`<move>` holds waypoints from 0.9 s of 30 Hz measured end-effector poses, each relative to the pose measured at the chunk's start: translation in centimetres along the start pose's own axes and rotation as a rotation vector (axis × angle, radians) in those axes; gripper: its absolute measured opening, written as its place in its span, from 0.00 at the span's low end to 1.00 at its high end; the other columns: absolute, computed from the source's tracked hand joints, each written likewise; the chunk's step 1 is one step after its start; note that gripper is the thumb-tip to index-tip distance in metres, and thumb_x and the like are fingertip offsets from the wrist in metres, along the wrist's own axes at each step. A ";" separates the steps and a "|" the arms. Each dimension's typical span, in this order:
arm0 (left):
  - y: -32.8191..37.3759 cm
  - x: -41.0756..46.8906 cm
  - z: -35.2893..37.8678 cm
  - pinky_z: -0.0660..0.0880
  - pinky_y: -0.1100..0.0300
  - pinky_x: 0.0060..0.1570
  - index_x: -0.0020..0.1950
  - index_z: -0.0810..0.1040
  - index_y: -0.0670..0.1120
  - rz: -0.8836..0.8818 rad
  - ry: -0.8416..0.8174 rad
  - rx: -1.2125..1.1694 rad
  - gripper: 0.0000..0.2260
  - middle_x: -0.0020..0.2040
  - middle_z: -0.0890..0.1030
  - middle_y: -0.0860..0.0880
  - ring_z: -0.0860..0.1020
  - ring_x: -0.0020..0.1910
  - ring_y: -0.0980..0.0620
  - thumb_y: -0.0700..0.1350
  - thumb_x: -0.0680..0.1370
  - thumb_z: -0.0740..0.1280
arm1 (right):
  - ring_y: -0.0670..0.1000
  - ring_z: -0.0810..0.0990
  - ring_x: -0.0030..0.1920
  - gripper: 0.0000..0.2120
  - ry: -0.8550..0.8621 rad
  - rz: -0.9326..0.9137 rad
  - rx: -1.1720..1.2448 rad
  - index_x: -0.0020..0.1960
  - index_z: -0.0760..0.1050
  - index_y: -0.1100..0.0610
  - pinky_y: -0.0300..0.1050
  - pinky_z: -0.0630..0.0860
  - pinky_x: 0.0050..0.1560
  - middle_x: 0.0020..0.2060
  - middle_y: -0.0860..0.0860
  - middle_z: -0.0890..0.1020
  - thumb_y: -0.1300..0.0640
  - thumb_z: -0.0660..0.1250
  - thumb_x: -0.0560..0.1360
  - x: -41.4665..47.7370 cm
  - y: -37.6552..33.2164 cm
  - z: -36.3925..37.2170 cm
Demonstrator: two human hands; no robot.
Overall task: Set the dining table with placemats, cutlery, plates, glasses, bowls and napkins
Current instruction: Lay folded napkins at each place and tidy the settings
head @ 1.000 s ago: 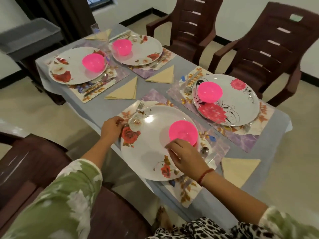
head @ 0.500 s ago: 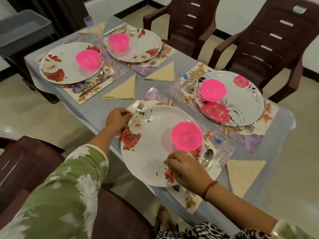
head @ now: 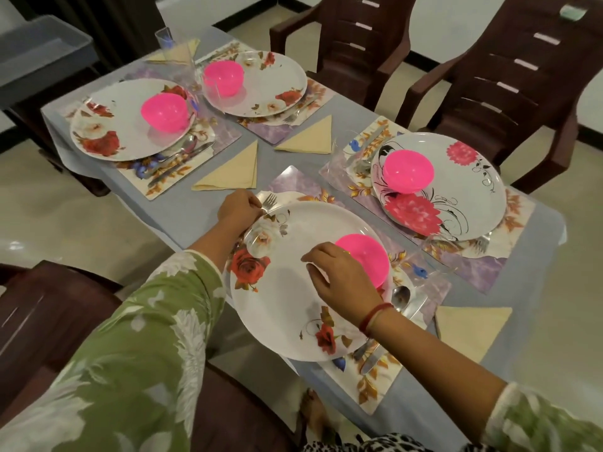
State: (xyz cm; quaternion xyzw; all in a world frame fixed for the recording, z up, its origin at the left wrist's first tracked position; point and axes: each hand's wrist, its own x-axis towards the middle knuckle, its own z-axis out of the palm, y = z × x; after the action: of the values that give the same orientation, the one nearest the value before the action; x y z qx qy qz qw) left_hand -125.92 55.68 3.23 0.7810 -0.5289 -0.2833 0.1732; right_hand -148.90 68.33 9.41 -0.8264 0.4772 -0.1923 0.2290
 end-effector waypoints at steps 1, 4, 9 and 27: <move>-0.1 0.1 0.0 0.77 0.55 0.47 0.45 0.82 0.47 0.018 0.027 -0.006 0.04 0.46 0.83 0.47 0.80 0.48 0.47 0.41 0.72 0.73 | 0.50 0.77 0.54 0.12 0.000 0.017 0.011 0.59 0.78 0.57 0.35 0.70 0.55 0.55 0.52 0.79 0.59 0.60 0.79 -0.1 0.0 0.0; -0.6 0.3 0.3 0.78 0.55 0.47 0.44 0.83 0.47 0.056 0.092 -0.048 0.04 0.44 0.84 0.48 0.81 0.46 0.49 0.39 0.72 0.71 | 0.48 0.76 0.55 0.11 0.013 0.061 0.036 0.58 0.78 0.56 0.30 0.66 0.55 0.55 0.50 0.79 0.59 0.61 0.79 -0.2 0.3 0.1; -0.9 0.3 0.9 0.78 0.56 0.48 0.45 0.83 0.45 0.069 0.141 -0.103 0.04 0.43 0.84 0.47 0.81 0.46 0.48 0.38 0.73 0.71 | 0.47 0.76 0.54 0.10 0.045 0.106 0.050 0.57 0.79 0.56 0.23 0.62 0.51 0.53 0.49 0.80 0.59 0.61 0.79 -0.8 1.0 0.3; 4.2 -25.7 9.7 0.67 0.58 0.39 0.42 0.83 0.53 0.638 0.132 0.042 0.09 0.38 0.78 0.57 0.75 0.40 0.52 0.54 0.73 0.64 | 0.48 0.79 0.43 0.10 0.295 0.743 0.326 0.53 0.80 0.59 0.38 0.75 0.48 0.44 0.50 0.81 0.58 0.72 0.73 -13.3 10.5 -2.4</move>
State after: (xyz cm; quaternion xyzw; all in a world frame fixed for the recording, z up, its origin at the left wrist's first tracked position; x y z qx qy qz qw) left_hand -142.19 78.11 4.74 0.5961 -0.7402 -0.1526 0.2711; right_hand -163.80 74.88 4.19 -0.5151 0.7332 -0.2858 0.3396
